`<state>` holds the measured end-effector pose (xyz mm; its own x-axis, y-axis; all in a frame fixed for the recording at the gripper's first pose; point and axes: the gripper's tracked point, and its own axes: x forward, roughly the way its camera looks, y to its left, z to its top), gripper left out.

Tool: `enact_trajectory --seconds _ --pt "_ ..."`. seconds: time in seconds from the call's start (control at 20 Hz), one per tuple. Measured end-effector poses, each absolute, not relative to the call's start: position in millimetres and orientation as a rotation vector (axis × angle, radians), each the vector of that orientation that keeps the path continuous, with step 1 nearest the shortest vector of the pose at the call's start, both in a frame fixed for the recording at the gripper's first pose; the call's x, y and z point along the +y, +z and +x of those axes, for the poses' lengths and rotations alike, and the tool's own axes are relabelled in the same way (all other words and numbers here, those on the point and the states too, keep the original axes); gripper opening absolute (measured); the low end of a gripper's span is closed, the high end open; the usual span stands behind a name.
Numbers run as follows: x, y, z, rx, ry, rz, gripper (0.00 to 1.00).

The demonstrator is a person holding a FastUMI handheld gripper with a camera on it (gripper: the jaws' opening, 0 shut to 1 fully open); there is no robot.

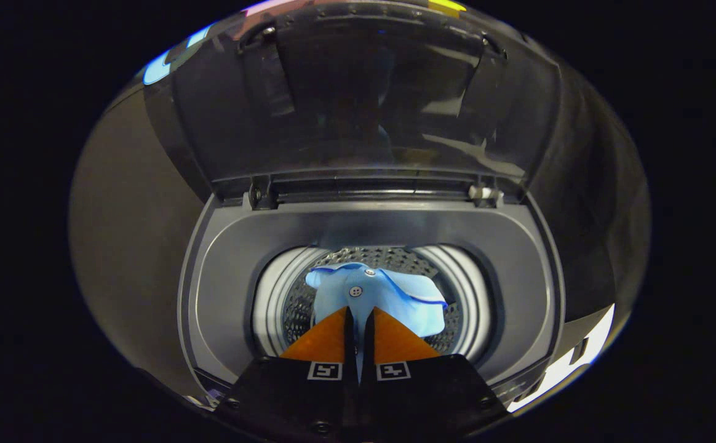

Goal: Put the clothes into the washing machine and then close the washing machine lid.

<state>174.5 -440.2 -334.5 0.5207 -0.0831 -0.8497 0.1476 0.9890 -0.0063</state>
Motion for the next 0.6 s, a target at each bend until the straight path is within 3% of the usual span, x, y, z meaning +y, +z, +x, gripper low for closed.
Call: enact_trajectory --seconds 0.15,0.25,0.4,0.6 --pt "-445 -345 172 1.050 -0.128 0.072 0.06" --pt "-452 -353 166 1.087 -0.158 0.031 0.13" --pt "-449 -354 163 1.099 -0.125 -0.019 1.00" --pt "-449 -342 154 1.083 -0.140 -0.031 1.00"
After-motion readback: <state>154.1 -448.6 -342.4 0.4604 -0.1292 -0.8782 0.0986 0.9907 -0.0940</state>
